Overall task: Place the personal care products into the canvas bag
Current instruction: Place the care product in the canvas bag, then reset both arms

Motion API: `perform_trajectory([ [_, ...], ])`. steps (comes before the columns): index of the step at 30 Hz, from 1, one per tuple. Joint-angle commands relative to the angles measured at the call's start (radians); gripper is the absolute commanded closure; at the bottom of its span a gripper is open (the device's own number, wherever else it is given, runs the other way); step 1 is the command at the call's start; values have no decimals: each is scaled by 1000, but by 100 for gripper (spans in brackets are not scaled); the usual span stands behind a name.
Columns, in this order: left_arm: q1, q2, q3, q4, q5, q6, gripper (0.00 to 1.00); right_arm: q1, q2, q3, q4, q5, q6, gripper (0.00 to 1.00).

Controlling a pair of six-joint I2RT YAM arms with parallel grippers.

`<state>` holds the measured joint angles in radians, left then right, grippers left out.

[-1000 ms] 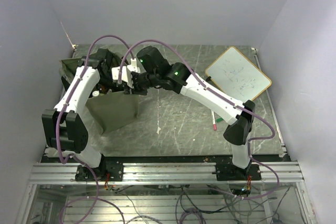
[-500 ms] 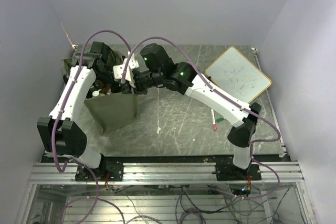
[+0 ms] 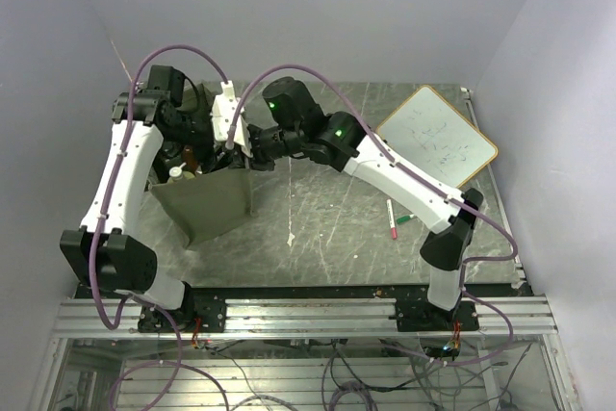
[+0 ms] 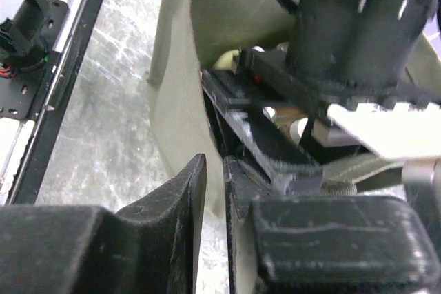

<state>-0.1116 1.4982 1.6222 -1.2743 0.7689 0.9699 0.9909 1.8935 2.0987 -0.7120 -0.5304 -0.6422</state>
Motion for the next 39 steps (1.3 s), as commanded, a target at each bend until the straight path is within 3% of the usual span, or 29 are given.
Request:
perform_trajectory([
  [1, 11, -55, 45, -73, 82, 15, 20, -18, -76, -37, 34, 55, 7, 83],
  [16, 69, -87, 85, 30, 125, -124, 20, -46, -130, -59, 67, 104, 61, 78],
  [23, 146, -156, 31, 273, 99, -327, 20, -124, -158, -86, 122, 156, 131, 77],
  [31, 158, -292, -117, 762, -194, -652, 19, -317, -181, -151, 227, 286, 291, 75],
  [39, 164, -281, -99, 886, -429, -805, 18, -477, -228, -249, 302, 487, 369, 75],
])
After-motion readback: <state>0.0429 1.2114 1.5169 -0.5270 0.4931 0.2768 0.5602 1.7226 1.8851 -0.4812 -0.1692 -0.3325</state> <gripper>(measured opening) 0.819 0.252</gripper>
